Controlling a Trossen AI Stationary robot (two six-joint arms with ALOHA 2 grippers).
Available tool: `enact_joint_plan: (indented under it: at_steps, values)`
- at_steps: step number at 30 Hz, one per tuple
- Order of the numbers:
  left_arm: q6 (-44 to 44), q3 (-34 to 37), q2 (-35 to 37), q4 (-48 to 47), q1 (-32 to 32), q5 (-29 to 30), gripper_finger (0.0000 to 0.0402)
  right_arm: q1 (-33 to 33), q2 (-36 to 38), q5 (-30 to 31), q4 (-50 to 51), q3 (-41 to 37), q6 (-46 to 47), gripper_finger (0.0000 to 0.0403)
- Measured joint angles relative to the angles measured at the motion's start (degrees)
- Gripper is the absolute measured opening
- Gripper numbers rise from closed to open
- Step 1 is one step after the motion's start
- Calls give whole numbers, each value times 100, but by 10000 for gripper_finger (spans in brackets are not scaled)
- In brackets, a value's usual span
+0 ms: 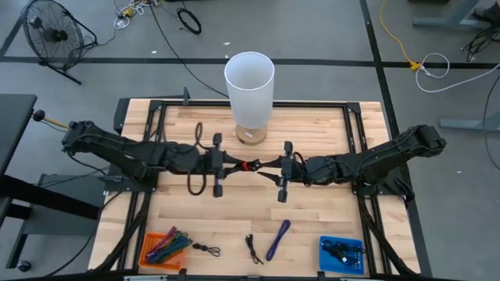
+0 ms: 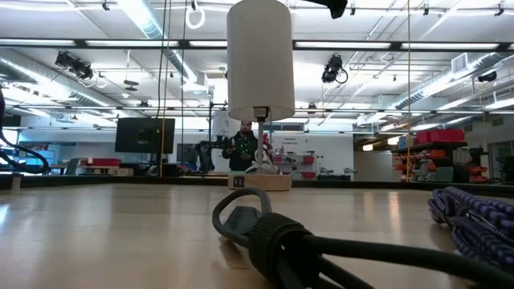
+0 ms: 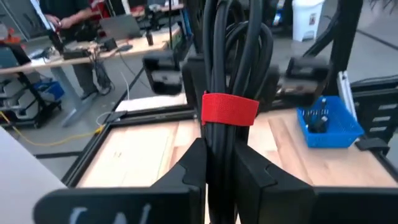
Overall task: Pick & Place USB Port
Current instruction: Put the black charger cable into the blue bin
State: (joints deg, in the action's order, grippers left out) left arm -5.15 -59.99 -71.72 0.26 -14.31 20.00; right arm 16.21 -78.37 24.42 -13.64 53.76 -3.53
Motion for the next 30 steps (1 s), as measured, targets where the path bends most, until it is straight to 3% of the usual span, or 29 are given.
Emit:
enact_joint_plan:
  at_steps: [10, 30]
  values:
    - [44, -2, -590, 347, 261, -332, 46, 15, 0, -98, -332, -2, -200, 104]
    - [-194, -7, -535, 273, 558, -150, 46, 13, 2, 73, -159, -1, -161, 104]
